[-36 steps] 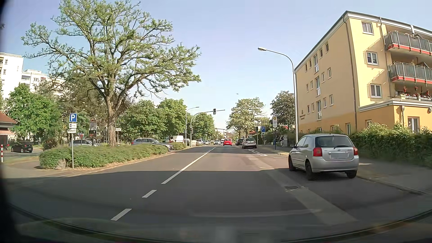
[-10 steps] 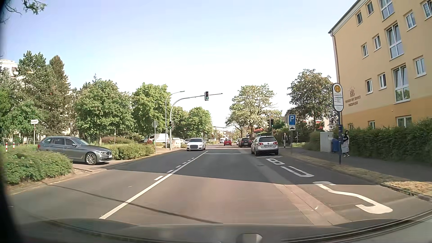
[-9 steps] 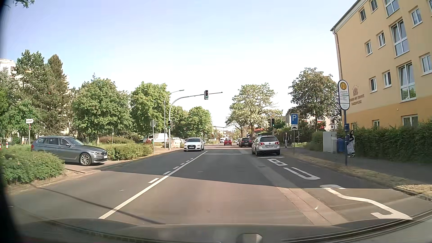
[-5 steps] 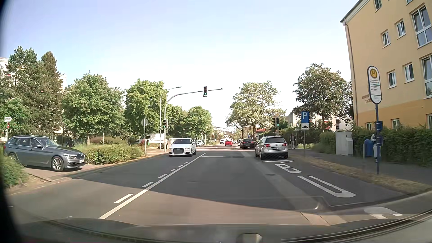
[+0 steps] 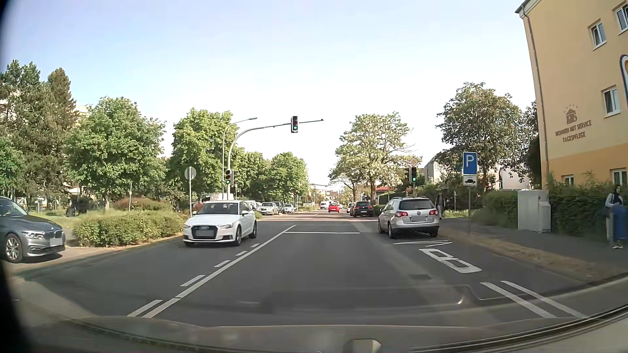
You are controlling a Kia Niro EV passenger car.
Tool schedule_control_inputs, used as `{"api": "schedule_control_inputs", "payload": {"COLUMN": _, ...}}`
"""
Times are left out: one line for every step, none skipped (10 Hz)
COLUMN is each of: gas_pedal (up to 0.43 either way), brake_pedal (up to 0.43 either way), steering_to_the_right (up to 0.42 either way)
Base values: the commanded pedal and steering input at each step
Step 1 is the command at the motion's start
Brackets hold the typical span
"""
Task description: Follow the waypoints while adhering to traffic rules and regulations
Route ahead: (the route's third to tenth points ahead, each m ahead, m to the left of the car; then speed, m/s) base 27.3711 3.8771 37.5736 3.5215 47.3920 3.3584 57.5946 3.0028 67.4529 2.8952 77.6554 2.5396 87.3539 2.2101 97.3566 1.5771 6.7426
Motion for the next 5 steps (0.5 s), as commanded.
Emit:
{"api": "schedule_control_inputs", "payload": {"gas_pedal": 0.028, "brake_pedal": 0.03, "steering_to_the_right": -0.003}}
{"api": "schedule_control_inputs", "payload": {"gas_pedal": 0.028, "brake_pedal": 0.024, "steering_to_the_right": -0.002}}
{"api": "schedule_control_inputs", "payload": {"gas_pedal": 0.028, "brake_pedal": 0.03, "steering_to_the_right": -0.003}}
{"api": "schedule_control_inputs", "payload": {"gas_pedal": 0.028, "brake_pedal": 0.03, "steering_to_the_right": -0.003}}
{"api": "schedule_control_inputs", "payload": {"gas_pedal": 0.028, "brake_pedal": 0.03, "steering_to_the_right": -0.003}}
